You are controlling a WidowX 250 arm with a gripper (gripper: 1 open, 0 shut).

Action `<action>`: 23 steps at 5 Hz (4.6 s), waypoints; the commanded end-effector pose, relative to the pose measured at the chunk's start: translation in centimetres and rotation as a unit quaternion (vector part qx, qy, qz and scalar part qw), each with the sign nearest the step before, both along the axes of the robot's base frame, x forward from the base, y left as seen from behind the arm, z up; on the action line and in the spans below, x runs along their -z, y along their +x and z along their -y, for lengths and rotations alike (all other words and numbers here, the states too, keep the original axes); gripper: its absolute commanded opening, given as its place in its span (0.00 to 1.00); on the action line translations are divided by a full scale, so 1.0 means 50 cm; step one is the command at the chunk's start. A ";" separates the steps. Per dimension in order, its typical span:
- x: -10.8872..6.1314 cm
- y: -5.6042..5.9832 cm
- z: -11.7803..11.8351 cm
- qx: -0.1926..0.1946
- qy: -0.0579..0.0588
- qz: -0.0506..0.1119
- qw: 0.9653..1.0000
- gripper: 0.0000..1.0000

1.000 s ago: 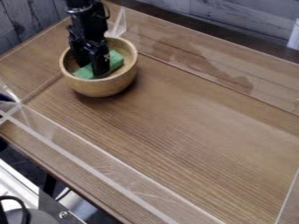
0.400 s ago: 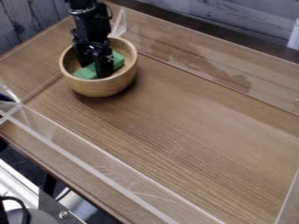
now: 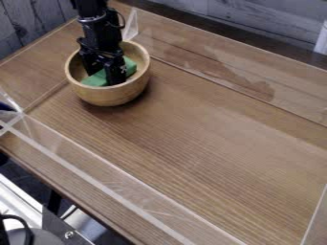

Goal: Put the green block in the brown bowl

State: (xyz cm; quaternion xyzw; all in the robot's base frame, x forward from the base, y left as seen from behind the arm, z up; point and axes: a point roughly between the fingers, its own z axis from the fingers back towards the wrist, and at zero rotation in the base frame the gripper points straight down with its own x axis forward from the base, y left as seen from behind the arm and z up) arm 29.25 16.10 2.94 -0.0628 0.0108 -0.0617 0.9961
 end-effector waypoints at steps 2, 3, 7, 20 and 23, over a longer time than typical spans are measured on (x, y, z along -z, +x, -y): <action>-0.044 0.017 0.001 -0.009 0.020 0.038 0.999 1.00; -0.064 0.019 0.005 -0.013 0.029 0.045 0.998 1.00; -0.144 0.038 0.037 -0.033 0.049 0.035 0.998 1.00; -0.139 0.014 -0.029 0.007 0.163 -0.041 0.986 0.00; -0.155 0.027 -0.018 0.025 0.114 -0.062 0.991 0.00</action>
